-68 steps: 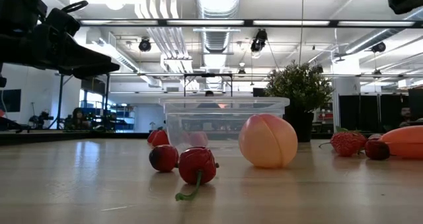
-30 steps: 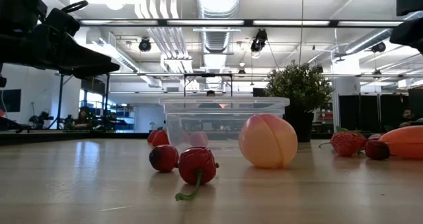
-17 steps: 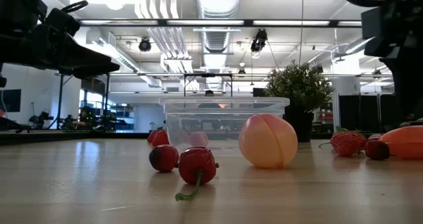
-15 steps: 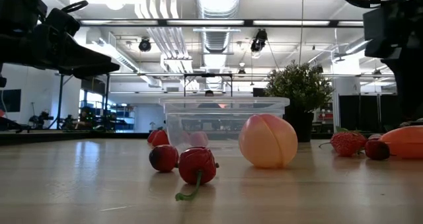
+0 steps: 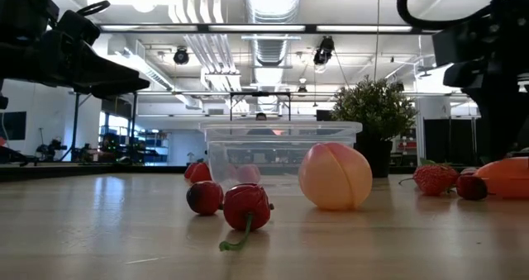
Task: Pick and placing Produce into tupperware
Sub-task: Put the carrot into the transparent bin
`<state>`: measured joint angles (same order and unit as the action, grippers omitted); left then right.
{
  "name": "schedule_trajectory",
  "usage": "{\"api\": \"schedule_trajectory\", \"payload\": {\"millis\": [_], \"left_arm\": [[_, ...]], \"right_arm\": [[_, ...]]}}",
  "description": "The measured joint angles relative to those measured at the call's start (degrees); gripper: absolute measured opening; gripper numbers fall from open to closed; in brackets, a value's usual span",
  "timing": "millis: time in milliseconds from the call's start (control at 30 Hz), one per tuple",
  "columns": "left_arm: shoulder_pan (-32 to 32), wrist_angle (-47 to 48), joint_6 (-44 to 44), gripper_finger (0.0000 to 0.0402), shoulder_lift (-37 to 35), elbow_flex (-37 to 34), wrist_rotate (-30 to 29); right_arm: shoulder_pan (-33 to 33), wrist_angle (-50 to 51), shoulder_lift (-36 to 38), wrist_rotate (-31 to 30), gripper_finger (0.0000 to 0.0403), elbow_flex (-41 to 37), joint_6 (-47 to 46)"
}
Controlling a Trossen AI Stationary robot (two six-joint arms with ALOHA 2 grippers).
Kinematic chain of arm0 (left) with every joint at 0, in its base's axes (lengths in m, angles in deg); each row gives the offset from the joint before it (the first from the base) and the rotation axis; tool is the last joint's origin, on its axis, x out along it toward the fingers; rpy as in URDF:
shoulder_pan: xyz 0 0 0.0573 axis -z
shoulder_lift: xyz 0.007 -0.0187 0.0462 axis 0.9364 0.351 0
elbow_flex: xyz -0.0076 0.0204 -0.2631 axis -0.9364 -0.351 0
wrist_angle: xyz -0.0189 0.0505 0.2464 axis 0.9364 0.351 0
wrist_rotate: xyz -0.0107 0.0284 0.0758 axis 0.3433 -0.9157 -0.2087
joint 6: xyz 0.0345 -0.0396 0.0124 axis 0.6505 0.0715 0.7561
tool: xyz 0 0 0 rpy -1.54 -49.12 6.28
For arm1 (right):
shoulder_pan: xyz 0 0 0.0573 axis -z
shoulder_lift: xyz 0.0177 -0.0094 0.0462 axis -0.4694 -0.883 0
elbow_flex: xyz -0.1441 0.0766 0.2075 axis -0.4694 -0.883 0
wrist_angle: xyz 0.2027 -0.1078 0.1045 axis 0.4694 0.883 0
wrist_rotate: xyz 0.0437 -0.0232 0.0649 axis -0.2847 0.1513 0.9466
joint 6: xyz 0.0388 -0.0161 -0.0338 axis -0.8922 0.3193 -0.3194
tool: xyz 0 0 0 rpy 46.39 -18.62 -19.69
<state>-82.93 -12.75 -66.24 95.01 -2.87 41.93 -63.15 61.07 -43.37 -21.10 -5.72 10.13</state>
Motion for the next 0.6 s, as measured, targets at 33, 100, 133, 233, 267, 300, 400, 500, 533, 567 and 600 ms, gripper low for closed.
{"api": "schedule_trajectory", "payload": {"millis": [33,100,133,233,267,300,400,500,533,567,600], "left_arm": [[0.0,0.0,0.0,0.0283,-0.02,0.01,0.0],[0.0,0.0,0.0,0.0283,-0.01,0.02,0.02],[0.0,0.01,0.0,0.0283,0.0,0.02,0.0],[-0.02,0.0,0.0,0.0283,0.0,0.0,0.0],[0.0,0.02,0.0,0.0283,0.0,0.02,0.0],[0.0,0.01,0.0,0.0283,-0.02,0.01,0.0],[-0.01,0.02,0.0,0.0283,0.0,0.0,0.01],[0.0,0.02,0.0,0.0283,0.0,0.0,0.02],[-0.02,0.0,0.0,0.0283,-0.02,0.0,0.02],[0.0,0.0,0.0,0.0283,-0.02,0.01,0.02],[0.0,0.0,0.0,0.0283,-0.01,0.01,0.01]], "right_arm": [[-0.02,-0.02,0.0,-0.02,0.021,-0.04,0.04],[-0.04,-0.16,0.0,0.14,0.021,-0.28,0.02],[-0.04,-0.38,0.0,0.38,0.021,-0.47,0.02],[-0.06,-2.51,0.0,1.91,0.021,-1.41,0.11],[-0.06,-2.85,0.0,2.02,0.021,-1.79,0.1],[-0.06,-2.97,0.0,2.01,0.021,-2.12,-0.05],[0.31,-3.11,-0.02,1.92,0.021,-2.52,-0.75],[0.35,-3.18,-0.02,1.68,0.021,-2.84,-0.75],[0.33,-3.35,-0.02,1.66,0.021,-3.1,-0.75],[0.31,-3.56,-0.02,1.66,0.021,-3.52,-0.79],[0.31,-3.88,-0.04,1.66,0.021,-3.95,-0.85]]}}
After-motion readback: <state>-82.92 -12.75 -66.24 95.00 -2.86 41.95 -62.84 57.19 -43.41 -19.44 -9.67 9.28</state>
